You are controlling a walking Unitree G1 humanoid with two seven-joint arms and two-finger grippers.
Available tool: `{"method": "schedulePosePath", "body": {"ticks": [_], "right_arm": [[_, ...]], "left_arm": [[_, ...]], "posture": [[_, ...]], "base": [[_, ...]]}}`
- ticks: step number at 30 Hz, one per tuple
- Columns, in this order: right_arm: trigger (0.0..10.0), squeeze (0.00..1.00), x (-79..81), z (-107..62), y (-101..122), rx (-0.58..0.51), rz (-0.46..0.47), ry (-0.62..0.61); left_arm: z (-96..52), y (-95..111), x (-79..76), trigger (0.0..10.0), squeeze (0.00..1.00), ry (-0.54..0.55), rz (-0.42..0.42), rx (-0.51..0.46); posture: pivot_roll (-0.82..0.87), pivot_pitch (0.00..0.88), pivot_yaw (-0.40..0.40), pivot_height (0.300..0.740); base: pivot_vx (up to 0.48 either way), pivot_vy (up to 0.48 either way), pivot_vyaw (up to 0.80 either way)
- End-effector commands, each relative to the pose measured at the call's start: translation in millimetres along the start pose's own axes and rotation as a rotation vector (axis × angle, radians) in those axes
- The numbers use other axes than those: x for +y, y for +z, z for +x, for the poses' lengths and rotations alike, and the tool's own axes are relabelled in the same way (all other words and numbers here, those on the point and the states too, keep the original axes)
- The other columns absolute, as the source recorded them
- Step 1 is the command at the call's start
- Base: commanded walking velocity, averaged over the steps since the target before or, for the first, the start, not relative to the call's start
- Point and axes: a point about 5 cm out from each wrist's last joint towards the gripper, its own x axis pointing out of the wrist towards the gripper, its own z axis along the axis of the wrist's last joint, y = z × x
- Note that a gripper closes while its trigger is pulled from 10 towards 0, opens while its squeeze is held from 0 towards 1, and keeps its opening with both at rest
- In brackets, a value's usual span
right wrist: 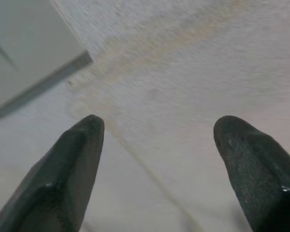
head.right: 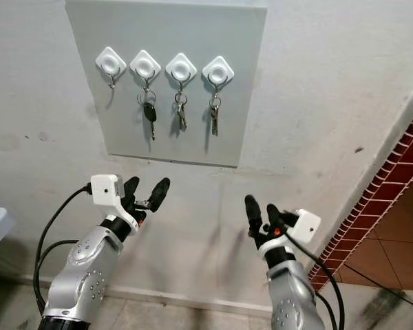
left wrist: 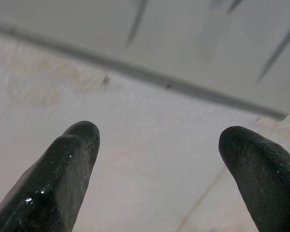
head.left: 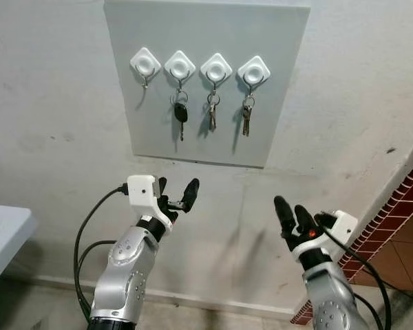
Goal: Hang keys on a hook
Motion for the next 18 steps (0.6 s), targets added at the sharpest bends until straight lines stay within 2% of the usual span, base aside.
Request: {"method": "schedulePosePath", "body": {"ticks": [1,2,3,4,9,11,12,13,15,18], "right_arm": [[10.0,1.00,2.1,-1.8,-1,-0.004,-0.040,0.006],[10.0,1.00,1.1,-3.1,-1,-0.006,-0.059,-0.002],[10.0,0.47,0.6,-4.3,-2,-0.008,-0.064,-0.010],[10.0,0.00,0.0,-5.9,-2,-0.008,-0.087,-0.020],[10.0,0.00,-4.7,-12.9,-7,-0.008,-0.127,-0.053],[10.0,0.00,-7.1,-18.3,-10,-0.012,-0.160,-0.049],[10.0,0.00,-9.9,-22.0,-14,0.006,-0.205,-0.047],[10.0,0.00,-9.9,-22.0,-14,0.006,-0.205,-0.047],[10.0,0.00,-17.9,-25.3,-23,0.044,-0.245,-0.075],[10.0,0.00,-19.5,-24.4,-24,0.046,-0.270,-0.079]], "left_arm": [[2.6,2,3.5,10.0,0.00,0.014,-0.006,-0.017],[3.1,1,6.4,10.0,0.00,0.020,-0.003,-0.013],[2.9,-1,8.0,10.0,0.00,0.021,0.000,-0.008],[2.7,-3,10.5,10.0,0.00,0.023,0.004,-0.004],[1.1,-9,18.3,10.0,0.00,0.044,0.006,0.010],[-0.6,-13,20.0,10.0,0.00,0.043,0.012,0.001],[-2.9,-18,21.4,10.0,0.00,0.042,0.016,-0.005],[-2.9,-18,21.4,10.0,0.00,0.042,0.016,-0.005],[-6.6,-33,24.3,10.0,0.00,0.047,0.068,0.063],[-8.3,-37,23.8,10.0,0.00,0.041,0.067,0.062]], "posture": [[0.01,0.000,0.012,0.740],[0.00,0.000,0.017,0.740],[0.00,0.000,0.018,0.740],[0.00,0.000,0.020,0.740],[-0.01,0.000,0.022,0.740],[-0.01,0.000,0.025,0.740],[-0.02,0.000,0.025,0.740],[-0.02,0.000,0.025,0.740],[-0.02,0.000,0.024,0.740],[-0.02,0.000,0.022,0.740]], "base": [[0.000,0.000,0.00],[0.000,0.000,0.00],[0.000,0.000,0.00],[0.000,0.000,0.00],[0.000,0.000,0.00],[0.000,0.000,0.00],[0.000,0.000,0.00],[0.000,0.000,0.00],[0.000,0.000,0.00],[0.000,0.000,0.00]]}}
